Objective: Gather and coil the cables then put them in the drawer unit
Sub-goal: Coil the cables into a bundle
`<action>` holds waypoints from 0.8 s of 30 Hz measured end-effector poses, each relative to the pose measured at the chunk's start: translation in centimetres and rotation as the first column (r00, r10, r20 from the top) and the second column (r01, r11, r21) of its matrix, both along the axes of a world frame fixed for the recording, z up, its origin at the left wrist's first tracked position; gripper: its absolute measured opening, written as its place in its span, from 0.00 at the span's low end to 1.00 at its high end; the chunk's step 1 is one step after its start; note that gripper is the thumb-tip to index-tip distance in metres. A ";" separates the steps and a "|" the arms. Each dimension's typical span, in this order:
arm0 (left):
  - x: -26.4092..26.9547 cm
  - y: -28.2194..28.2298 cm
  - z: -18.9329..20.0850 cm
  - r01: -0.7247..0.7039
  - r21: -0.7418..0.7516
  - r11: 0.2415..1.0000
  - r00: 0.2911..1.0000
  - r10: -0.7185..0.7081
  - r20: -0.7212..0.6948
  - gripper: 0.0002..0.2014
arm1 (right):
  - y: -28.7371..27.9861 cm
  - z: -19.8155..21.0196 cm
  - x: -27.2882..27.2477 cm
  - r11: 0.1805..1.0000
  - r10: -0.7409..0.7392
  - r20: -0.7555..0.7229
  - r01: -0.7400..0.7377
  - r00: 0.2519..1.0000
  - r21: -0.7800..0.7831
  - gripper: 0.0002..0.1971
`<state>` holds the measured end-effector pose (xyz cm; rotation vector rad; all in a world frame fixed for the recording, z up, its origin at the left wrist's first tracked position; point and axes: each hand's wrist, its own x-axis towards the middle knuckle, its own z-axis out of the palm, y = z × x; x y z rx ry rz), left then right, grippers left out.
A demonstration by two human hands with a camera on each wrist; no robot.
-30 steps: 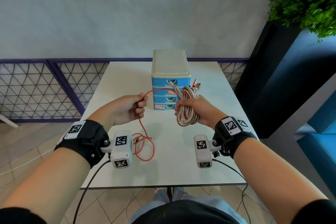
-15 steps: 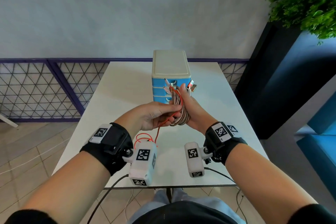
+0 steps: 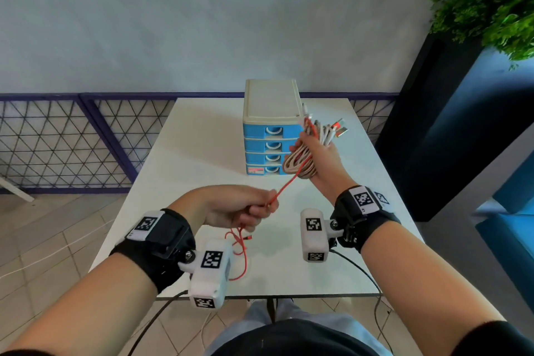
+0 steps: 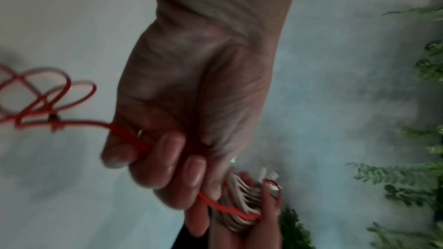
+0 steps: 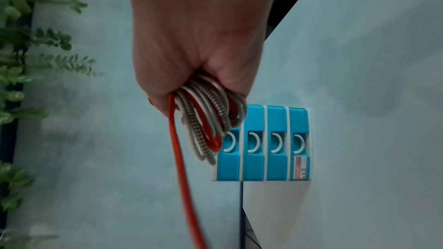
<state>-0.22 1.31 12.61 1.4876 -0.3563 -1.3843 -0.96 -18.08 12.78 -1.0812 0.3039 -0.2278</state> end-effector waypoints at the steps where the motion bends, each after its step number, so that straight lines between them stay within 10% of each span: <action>1: 0.0 0.7 -0.5 0.067 0.037 0.997 0.997 -0.068 0.029 0.16 | -0.4 0.2 0.0 0.998 -0.015 0.002 0.015 1.000 0.053 0.07; 5: 0.7 1.6 -1.3 0.041 0.285 0.958 0.912 -0.152 0.380 0.14 | -1.4 0.8 -0.4 0.987 0.087 -0.007 -0.086 0.996 0.139 0.04; 9: 2.2 0.3 -0.4 -0.313 0.177 0.933 0.595 0.048 0.802 0.07 | -0.9 1.3 -1.1 0.954 0.284 -0.109 -0.292 0.953 -0.063 0.05; 15: 2.8 -1.2 1.5 -0.363 -0.063 0.930 0.421 0.224 0.879 0.06 | 0.0 1.5 -1.2 0.823 0.424 -0.214 -0.472 0.880 -0.315 0.10; 24: 2.9 -1.7 1.6 -0.351 -0.047 0.935 0.384 0.190 0.903 0.03 | 1.0 1.4 -1.8 0.784 0.520 -0.224 -0.564 0.824 -0.259 0.04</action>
